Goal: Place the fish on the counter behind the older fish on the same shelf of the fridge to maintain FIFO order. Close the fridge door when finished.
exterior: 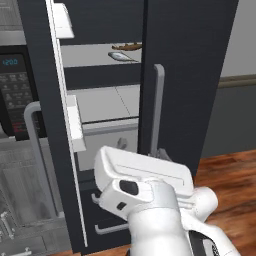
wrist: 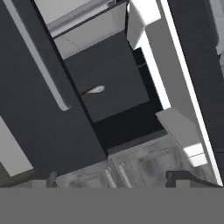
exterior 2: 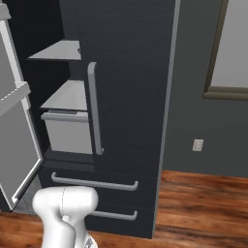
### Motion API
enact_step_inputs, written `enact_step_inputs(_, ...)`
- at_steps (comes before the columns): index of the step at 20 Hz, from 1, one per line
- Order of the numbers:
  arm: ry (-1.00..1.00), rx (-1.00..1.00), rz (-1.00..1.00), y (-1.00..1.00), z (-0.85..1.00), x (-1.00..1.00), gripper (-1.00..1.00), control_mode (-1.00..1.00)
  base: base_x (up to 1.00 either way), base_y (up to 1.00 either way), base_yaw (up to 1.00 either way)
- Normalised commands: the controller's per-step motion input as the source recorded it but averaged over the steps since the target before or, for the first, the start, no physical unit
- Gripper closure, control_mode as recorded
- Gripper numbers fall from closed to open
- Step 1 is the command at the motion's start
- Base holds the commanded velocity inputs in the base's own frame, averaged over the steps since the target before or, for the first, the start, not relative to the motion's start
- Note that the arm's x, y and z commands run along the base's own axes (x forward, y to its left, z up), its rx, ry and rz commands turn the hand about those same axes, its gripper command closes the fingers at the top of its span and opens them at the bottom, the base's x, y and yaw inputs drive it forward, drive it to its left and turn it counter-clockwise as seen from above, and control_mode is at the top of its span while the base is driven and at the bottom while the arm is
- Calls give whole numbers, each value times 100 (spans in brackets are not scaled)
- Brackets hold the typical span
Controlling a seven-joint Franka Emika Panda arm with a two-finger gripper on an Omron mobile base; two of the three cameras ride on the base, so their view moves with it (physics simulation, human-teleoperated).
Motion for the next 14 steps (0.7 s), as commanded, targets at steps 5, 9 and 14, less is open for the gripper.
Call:
enact_step_inputs(5, -19, -23, -1, 99, -27, 10, -100, -100, 0, 0, 0)
enact_step_inputs(9, -2, -20, -15, 97, -33, 54, -100, -100, 0, 0, 0)
enact_step_inputs(14, 0, -17, -20, 99, -32, 51, -100, -100, 0, 0, 0)
